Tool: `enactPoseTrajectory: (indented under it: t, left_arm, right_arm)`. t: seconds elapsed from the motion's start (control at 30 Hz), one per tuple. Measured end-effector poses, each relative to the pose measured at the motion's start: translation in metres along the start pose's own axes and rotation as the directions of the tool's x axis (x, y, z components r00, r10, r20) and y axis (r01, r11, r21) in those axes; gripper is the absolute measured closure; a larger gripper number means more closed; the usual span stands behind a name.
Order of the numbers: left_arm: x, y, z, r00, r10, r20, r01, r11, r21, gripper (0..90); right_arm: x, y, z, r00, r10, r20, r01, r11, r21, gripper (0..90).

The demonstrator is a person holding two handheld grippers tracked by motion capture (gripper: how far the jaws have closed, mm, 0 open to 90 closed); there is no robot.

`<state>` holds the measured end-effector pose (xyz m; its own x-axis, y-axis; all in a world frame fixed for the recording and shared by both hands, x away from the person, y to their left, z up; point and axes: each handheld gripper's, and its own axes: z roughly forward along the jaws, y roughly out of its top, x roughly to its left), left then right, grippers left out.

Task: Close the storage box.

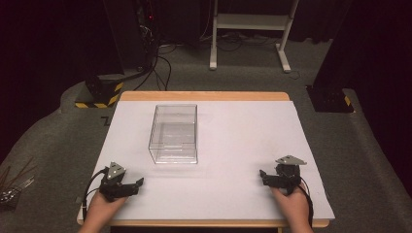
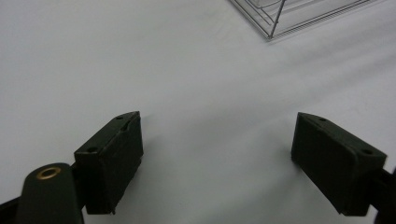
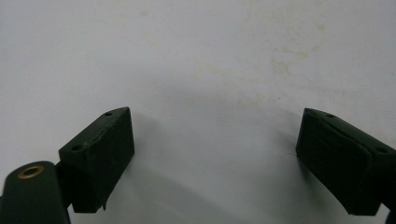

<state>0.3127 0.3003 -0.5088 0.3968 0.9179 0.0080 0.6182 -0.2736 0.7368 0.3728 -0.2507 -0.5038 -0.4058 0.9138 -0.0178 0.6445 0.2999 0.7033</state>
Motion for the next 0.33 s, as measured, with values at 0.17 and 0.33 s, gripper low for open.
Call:
enactPoseTrajectory:
  t: [0.17, 0.33]
  left_arm:
    - [0.0003, 0.0000, -0.0001, 1.0000, -0.004, 0.004, 0.004, 1.0000, 0.002, 16.9]
    - [0.0004, 0.0002, 0.0003, 1.0000, -0.003, 0.005, 0.003, 1.0000, 0.002, 16.7]
  right_arm:
    - [0.0001, 0.0000, -0.0001, 1.0000, -0.002, 0.001, 0.002, 1.000, 0.000, 11.4]
    - [0.0000, -0.0001, -0.0002, 1.0000, 0.004, -0.002, -0.004, 1.000, 0.000, 11.6]
